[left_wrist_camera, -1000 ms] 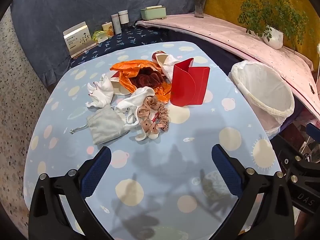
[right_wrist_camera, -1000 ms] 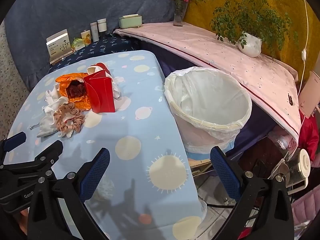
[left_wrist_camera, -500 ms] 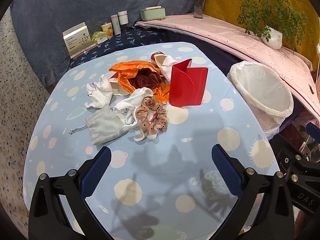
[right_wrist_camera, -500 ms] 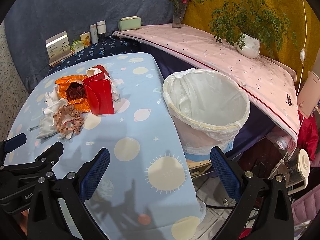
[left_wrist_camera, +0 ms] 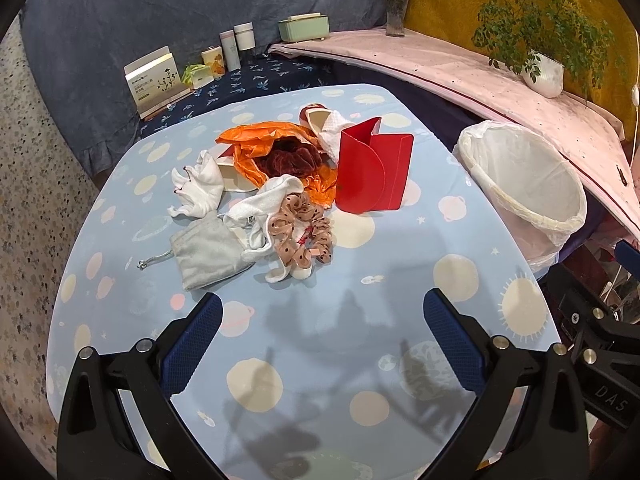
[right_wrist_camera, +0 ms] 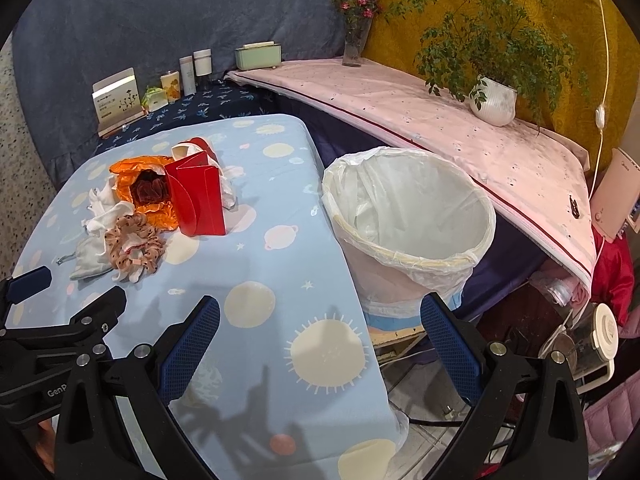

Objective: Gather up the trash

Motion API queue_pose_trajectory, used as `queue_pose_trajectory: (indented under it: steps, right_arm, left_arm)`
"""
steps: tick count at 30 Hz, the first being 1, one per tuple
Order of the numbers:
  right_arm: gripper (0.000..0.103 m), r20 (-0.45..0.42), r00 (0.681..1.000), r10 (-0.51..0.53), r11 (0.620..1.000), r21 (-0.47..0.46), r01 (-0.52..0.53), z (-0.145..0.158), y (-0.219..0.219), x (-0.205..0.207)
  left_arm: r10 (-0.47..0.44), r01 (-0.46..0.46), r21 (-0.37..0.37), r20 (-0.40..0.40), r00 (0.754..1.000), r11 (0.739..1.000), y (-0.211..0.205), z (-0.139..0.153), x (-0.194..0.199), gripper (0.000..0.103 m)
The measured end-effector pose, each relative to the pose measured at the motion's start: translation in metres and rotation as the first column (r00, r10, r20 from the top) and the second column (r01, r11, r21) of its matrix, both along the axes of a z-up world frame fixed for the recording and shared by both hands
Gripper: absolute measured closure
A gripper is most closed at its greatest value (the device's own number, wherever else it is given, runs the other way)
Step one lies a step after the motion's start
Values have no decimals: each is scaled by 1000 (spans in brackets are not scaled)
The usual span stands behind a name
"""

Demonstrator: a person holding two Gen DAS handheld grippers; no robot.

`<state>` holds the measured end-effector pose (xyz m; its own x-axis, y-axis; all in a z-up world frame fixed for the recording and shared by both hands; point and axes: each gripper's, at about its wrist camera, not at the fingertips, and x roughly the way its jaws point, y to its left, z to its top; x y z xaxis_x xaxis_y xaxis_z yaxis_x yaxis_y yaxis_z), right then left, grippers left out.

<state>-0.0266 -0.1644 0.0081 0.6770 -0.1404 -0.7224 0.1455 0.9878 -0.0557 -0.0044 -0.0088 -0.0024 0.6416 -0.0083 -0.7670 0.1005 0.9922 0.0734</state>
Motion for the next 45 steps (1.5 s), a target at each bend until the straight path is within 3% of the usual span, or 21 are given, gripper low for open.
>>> queue_pose_trajectory:
  steps: [45]
  right_arm:
    - [7, -24, 1000, -13, 1000, 16, 13, 1, 1, 8]
  left_arm:
    - [16, -16, -5, 2, 1000, 1000, 9, 2, 3, 7]
